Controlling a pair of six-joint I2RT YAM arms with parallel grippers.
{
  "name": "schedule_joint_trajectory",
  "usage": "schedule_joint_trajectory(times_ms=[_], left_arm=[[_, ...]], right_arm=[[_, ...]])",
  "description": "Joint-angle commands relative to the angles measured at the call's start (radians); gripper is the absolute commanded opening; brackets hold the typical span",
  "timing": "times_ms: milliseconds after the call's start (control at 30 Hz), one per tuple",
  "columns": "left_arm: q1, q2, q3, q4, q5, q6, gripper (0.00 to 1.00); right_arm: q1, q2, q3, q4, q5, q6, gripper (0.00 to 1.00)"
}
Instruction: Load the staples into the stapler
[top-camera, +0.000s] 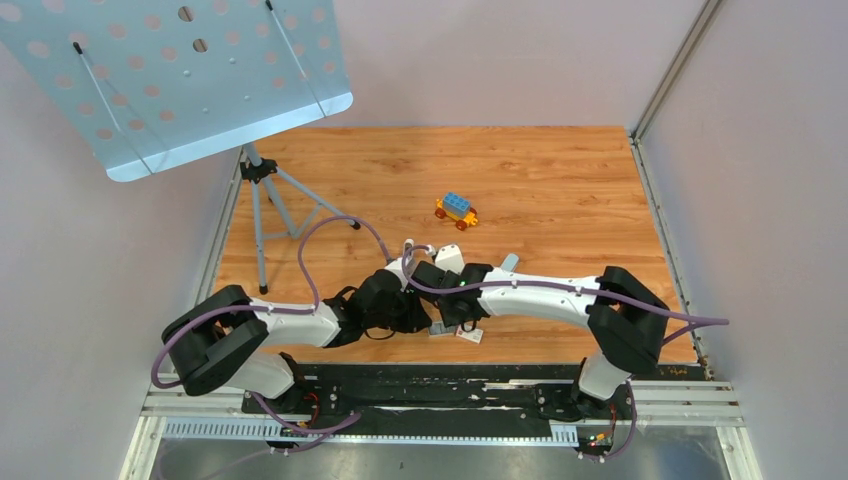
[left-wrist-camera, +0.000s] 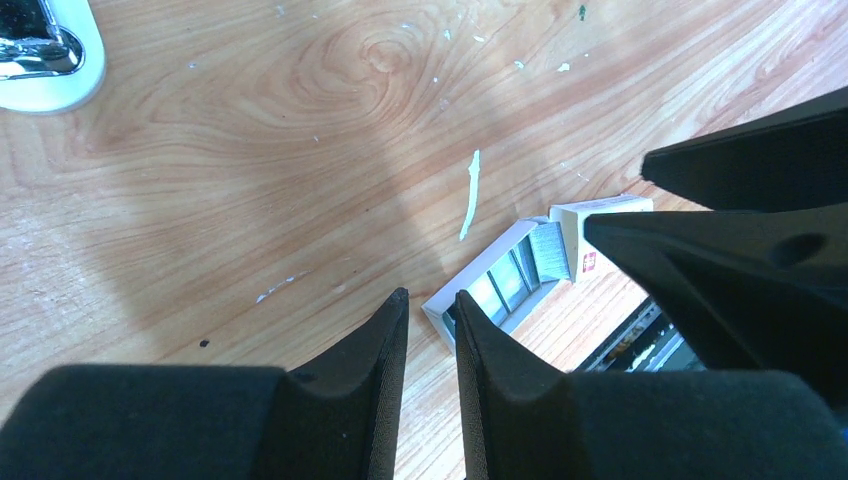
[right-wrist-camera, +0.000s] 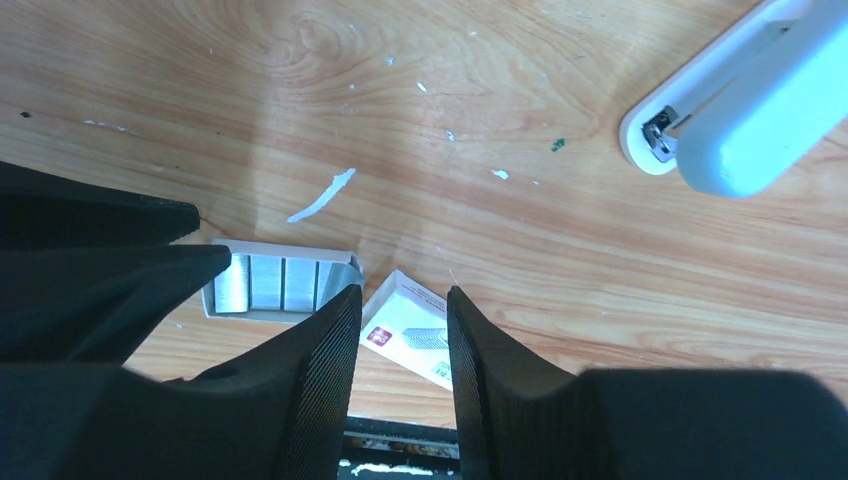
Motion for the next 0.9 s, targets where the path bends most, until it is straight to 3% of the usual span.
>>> schedule_joint_trajectory(times_ms=[0,400,867], left_arm=[[-0.005,-0.014,-0.014,-0.047,-0.034,0.004,0.26],[-0.005,-0.033,-0.02,-0.043,-0.036,-0.001,0.26],[-0.007,-0.029,-0.022,-0.03,-0.032,-0.006,0.26]], right_arm=[[0.013,-0.052,0.005,-0.076,0.047,0.028,0.4],[0.0,-0.113,-0.091,0.095,-0.041,0.001,0.38],[-0.003,-0.021,-0.071,0.087,-0.093,0.015,0.31]])
